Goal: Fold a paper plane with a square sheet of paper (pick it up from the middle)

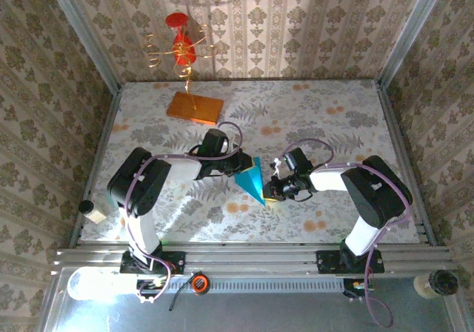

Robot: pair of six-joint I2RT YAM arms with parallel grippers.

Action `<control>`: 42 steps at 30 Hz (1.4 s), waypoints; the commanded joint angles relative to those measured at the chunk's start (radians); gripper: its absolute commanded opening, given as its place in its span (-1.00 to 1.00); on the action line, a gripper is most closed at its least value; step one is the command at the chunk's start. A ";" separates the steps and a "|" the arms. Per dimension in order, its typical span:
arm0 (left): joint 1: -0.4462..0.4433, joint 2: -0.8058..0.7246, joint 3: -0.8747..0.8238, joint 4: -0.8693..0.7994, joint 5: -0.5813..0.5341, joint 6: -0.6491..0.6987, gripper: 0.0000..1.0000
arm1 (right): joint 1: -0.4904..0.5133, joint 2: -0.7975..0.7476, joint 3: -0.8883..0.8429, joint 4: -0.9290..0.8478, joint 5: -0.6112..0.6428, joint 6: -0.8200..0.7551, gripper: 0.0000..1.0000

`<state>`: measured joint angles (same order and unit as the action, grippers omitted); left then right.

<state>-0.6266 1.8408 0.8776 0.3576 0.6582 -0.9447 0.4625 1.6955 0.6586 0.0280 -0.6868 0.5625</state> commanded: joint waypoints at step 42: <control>0.002 0.170 0.056 -0.048 0.003 0.051 -0.83 | -0.019 -0.027 -0.066 -0.112 0.002 0.033 -0.68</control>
<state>-0.6266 1.9778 0.9321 0.3477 0.6773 -0.9184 0.4511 1.6737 0.6308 0.0483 -0.7055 0.5865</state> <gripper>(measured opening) 0.086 0.158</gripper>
